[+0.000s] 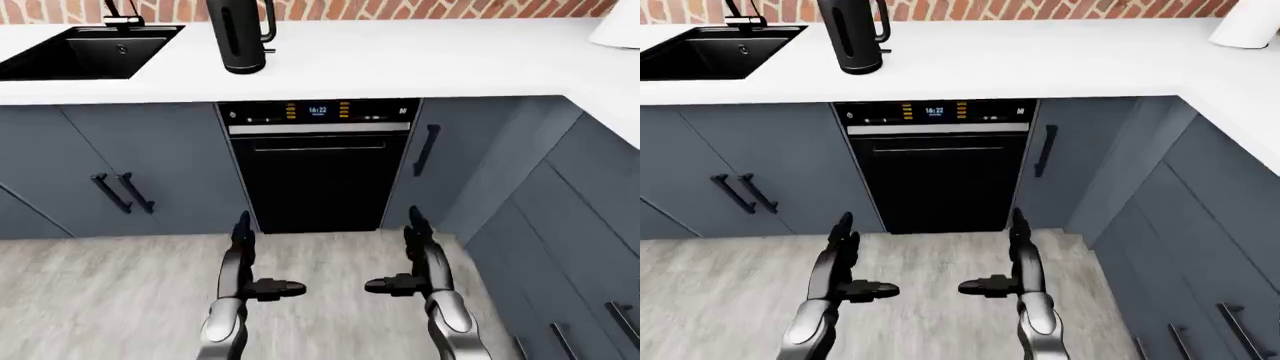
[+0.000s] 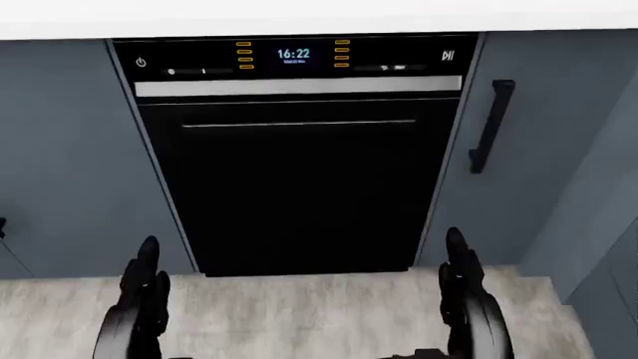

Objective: Press the button to open the lid of the electric kettle.

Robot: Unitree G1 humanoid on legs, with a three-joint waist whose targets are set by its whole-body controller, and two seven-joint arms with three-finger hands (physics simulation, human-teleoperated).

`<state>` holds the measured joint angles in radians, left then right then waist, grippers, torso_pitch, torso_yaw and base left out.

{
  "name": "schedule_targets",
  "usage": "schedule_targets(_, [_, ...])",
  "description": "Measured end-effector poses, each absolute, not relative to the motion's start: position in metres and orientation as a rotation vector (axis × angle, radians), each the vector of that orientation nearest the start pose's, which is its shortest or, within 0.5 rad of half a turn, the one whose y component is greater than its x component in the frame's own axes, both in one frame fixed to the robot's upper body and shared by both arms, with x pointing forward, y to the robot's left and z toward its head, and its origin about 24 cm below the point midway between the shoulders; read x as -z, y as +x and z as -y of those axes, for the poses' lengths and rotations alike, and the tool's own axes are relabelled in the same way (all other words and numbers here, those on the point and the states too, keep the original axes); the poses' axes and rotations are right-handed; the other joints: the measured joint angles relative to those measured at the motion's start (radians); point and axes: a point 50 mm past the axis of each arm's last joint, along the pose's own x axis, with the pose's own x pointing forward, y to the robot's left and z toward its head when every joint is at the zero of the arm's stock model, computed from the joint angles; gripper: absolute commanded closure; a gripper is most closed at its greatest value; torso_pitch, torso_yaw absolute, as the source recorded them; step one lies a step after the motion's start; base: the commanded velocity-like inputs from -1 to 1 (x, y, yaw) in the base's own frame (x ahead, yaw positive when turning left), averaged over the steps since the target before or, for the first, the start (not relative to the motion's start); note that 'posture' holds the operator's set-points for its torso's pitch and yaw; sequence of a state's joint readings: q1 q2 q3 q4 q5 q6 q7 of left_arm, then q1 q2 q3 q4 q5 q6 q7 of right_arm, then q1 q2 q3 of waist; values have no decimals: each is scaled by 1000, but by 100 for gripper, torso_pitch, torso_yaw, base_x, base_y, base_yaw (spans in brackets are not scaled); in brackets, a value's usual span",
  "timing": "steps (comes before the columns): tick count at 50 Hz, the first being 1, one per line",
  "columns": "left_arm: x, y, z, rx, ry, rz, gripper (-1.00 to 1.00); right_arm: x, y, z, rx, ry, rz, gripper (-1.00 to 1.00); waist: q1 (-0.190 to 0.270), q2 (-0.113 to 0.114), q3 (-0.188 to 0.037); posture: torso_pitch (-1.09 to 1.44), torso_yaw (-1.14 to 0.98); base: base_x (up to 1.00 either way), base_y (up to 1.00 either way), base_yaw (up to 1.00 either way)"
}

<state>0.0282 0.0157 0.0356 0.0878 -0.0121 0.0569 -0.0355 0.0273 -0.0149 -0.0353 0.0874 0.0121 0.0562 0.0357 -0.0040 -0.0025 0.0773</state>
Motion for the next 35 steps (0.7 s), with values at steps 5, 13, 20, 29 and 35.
schedule_targets(5, [-45, 256, -165, -12, 29, -26, -100, -51, 257, 163, 48, 72, -13, -100, 10, -7, -36, 0, 0, 0, 0, 0])
schedule_targets(13, [-64, 258, -174, -42, 0, -19, -100, -62, 256, 167, 39, 45, -11, -100, 9, -5, -61, 0, 0, 0, 0, 0])
schedule_targets(20, [-114, 263, -186, -83, 55, 101, -100, -96, 265, 175, 45, 55, 60, -100, 7, -1, -68, 0, 0, 0, 0, 0])
schedule_targets(29, [-157, 260, -198, -133, 42, 222, -100, -149, 268, 196, 87, 46, 180, -100, 9, -2, -72, 0, 0, 0, 0, 0])
schedule_targets(35, [-175, 263, -221, -204, 45, 239, -100, -176, 274, 215, 130, 46, 224, -100, 9, -6, -57, 0, 0, 0, 0, 0])
